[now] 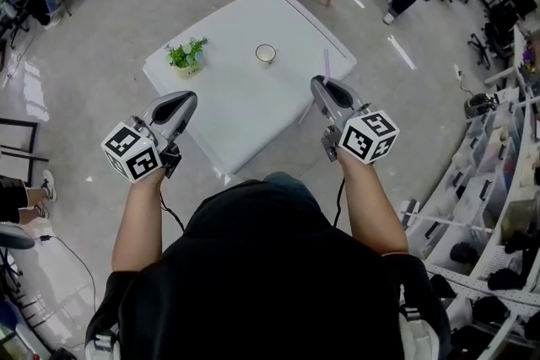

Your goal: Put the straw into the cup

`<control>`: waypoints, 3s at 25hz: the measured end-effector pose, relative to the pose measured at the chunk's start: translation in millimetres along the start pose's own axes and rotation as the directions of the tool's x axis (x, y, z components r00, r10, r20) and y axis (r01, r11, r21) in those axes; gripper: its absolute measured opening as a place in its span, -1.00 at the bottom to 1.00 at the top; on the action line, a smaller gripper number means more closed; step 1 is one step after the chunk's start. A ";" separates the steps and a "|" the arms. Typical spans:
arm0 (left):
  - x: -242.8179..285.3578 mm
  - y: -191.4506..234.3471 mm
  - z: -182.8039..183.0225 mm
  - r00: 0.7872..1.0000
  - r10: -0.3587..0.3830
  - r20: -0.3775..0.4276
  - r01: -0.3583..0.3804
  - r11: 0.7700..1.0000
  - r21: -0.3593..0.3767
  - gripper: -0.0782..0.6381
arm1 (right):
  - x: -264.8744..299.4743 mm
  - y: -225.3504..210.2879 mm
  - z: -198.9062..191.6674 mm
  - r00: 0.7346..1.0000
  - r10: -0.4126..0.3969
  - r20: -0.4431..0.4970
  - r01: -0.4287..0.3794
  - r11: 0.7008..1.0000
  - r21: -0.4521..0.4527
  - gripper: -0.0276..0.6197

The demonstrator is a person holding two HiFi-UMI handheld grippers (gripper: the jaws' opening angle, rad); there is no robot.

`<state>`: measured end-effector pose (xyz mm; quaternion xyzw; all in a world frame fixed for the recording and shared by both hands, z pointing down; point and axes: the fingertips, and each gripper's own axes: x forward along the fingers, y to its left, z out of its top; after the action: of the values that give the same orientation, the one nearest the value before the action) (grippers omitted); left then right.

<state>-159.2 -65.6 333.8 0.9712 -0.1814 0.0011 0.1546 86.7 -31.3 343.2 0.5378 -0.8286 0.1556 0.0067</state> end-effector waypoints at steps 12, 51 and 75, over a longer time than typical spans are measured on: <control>8.1 1.0 3.7 1.000 -0.011 -0.017 0.011 1.000 0.017 -0.78 | 1.7 -13.0 14.9 0.999 -0.010 0.032 0.010 1.000 -0.001 -0.74; 89.7 90.8 -17.3 0.994 0.064 -0.085 -0.070 0.995 -0.068 -0.78 | 119.3 -104.4 11.2 0.995 0.062 -0.078 -0.060 0.998 0.027 -0.74; 114.5 144.7 -41.9 0.981 0.131 -0.143 -0.151 0.979 -0.136 -0.78 | 201.0 -150.3 -23.4 0.982 0.101 -0.158 -0.089 0.993 0.080 -0.75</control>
<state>-101.0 -221.6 423.7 0.9397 -0.2387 0.0636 0.2364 132.6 -259.8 439.1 0.4831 -0.8439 0.2286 0.0469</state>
